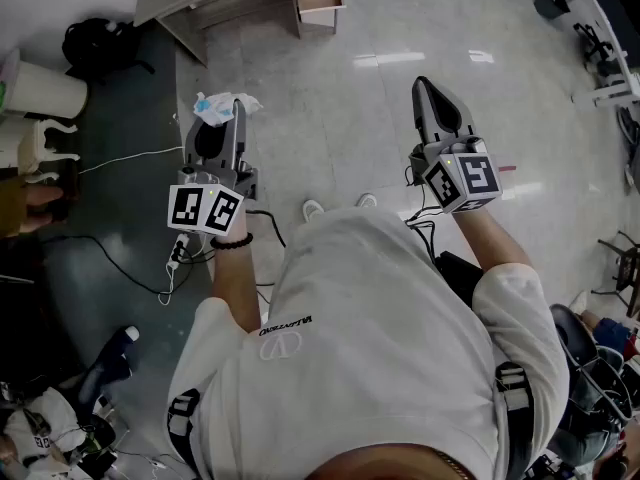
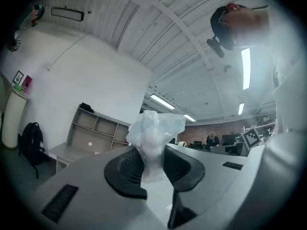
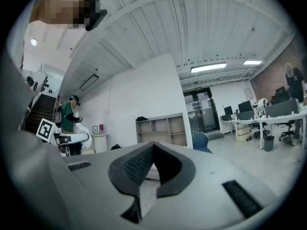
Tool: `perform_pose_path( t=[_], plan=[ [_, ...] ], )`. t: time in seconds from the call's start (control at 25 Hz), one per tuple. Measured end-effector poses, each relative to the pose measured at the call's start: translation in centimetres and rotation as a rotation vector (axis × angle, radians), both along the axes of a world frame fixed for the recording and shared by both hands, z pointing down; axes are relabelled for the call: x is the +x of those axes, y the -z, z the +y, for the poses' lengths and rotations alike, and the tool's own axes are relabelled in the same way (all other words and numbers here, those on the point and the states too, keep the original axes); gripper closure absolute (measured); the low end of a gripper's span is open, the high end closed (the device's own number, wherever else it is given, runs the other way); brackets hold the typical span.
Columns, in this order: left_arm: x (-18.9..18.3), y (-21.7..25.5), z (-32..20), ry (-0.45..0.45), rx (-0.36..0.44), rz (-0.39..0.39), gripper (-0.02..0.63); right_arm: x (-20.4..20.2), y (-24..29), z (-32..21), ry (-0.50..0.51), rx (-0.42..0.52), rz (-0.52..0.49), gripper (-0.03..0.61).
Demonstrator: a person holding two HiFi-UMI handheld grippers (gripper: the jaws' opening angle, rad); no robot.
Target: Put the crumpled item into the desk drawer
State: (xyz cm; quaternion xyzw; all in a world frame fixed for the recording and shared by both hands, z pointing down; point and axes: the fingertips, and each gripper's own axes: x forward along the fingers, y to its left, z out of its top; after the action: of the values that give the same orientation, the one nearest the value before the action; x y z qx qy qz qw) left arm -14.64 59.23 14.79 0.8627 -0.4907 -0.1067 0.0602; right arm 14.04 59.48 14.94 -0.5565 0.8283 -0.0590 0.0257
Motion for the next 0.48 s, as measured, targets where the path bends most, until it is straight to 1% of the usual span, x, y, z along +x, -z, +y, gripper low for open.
perform_pose_path(
  t=[0.2,0.48],
  plan=[
    [0.1,0.5,0.6,-0.013,0.001,-0.001,0.528,-0.5,0.3,0.6,0.014,-0.021,-0.039,0.581],
    [-1.6,-0.3,0.1,-0.051,-0.006,-0.01,0.528,-3.2,0.1,0.0,0.002,-0.034,-0.044,0.58]
  ],
)
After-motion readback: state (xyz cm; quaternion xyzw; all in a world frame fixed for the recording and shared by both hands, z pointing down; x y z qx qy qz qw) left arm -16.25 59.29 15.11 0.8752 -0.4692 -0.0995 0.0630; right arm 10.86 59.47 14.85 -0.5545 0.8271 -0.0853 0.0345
